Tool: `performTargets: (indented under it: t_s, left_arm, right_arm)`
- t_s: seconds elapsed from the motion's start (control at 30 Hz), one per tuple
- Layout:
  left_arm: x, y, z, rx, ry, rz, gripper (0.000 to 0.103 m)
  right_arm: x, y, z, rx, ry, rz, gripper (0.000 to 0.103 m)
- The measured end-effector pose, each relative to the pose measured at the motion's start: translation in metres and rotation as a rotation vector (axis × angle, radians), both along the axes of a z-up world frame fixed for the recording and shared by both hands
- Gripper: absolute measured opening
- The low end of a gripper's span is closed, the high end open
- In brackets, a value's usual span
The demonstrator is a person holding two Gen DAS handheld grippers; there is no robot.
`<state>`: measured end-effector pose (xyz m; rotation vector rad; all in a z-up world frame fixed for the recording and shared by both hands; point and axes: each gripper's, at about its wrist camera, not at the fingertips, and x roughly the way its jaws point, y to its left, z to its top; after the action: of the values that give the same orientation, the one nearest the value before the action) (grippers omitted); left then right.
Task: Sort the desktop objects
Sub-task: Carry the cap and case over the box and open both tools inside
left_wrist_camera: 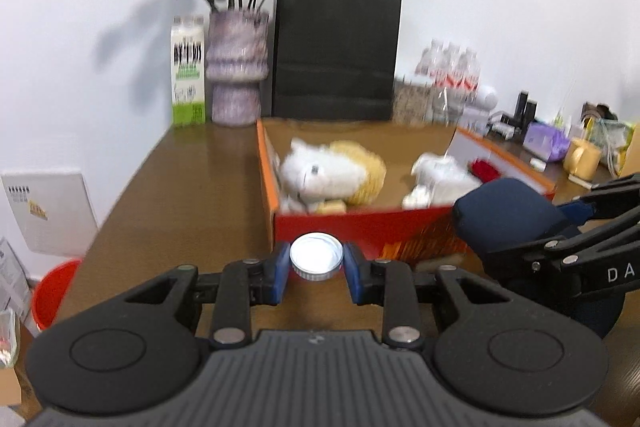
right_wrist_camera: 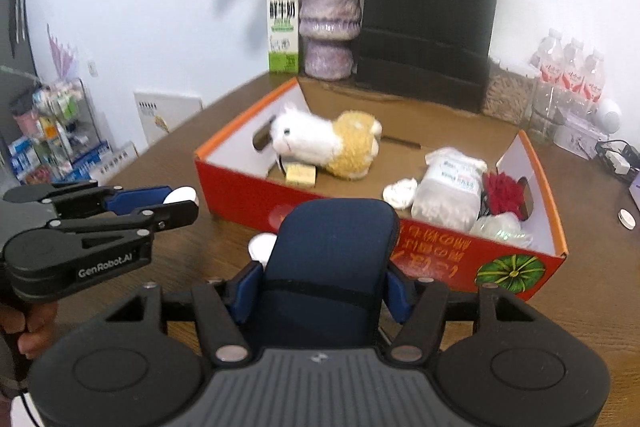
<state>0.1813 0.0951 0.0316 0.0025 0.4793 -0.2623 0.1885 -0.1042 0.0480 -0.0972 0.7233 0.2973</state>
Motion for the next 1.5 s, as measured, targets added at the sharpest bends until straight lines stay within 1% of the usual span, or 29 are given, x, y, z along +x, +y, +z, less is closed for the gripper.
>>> performTargets:
  t_s: [0.13,0.23,0.37,0.53,0.63,0.8,1.03,1.17,1.27,1.33,1.37,1.4,1.43,1.47,1.5]
  left_arm:
    - [0.003,-0.007,0.024,-0.011,-0.057,0.002,0.029]
    - [0.013,-0.014,0.039,-0.031,-0.088,0.011,0.029]
    - [0.033,-0.027,0.053,-0.070,-0.103,0.021,0.029]
    - [0.064,-0.044,0.060,-0.107,-0.099,0.037,0.029]
    - [0.082,-0.054,0.058,-0.129,-0.093,0.049,0.029]
    - [0.114,-0.079,0.051,-0.130,-0.066,0.056,0.029]
    - [0.145,-0.112,0.029,-0.047,-0.043,0.031,0.029]
    - [0.154,-0.118,0.016,-0.029,-0.024,0.016,0.029]
    - [0.159,-0.120,0.007,-0.011,-0.014,0.021,0.029]
    - [0.161,-0.120,0.004,-0.002,-0.010,0.031,0.030]
    - [0.161,-0.120,0.003,-0.001,-0.013,0.032,0.032]
    - [0.161,-0.119,0.003,0.001,-0.016,0.036,0.038]
    - [0.162,-0.119,0.004,0.004,-0.013,0.040,0.067]
    - [0.162,-0.119,0.005,0.012,-0.013,0.057,0.101]
    - [0.160,-0.119,0.007,0.026,-0.030,0.084,0.103]
  right_arm:
    - [0.002,-0.015,0.019,0.051,-0.035,-0.011,0.062]
    - [0.012,-0.027,0.035,0.084,-0.077,-0.036,0.062]
    - [0.036,-0.047,0.050,0.100,-0.126,-0.082,0.062]
    - [0.069,-0.069,0.053,0.086,-0.154,-0.131,0.062]
    - [0.089,-0.084,0.051,0.090,-0.164,-0.156,0.062]
    - [0.116,-0.101,0.040,0.081,-0.177,-0.174,0.062]
    - [0.147,-0.112,0.013,0.076,-0.158,-0.176,0.062]
    - [0.161,-0.119,-0.004,0.085,-0.128,-0.188,0.062]
    - [0.168,-0.122,-0.012,0.073,-0.110,-0.196,0.062]
    - [0.171,-0.123,-0.014,0.071,-0.104,-0.197,0.060]
    - [0.173,-0.123,-0.015,0.071,-0.100,-0.193,0.059]
    - [0.174,-0.123,-0.016,0.070,-0.095,-0.184,0.059]
    - [0.175,-0.122,-0.016,0.070,-0.092,-0.171,0.059]
    - [0.176,-0.121,-0.015,0.071,-0.094,-0.163,0.064]
    - [0.175,-0.121,-0.013,0.073,-0.102,-0.157,0.077]
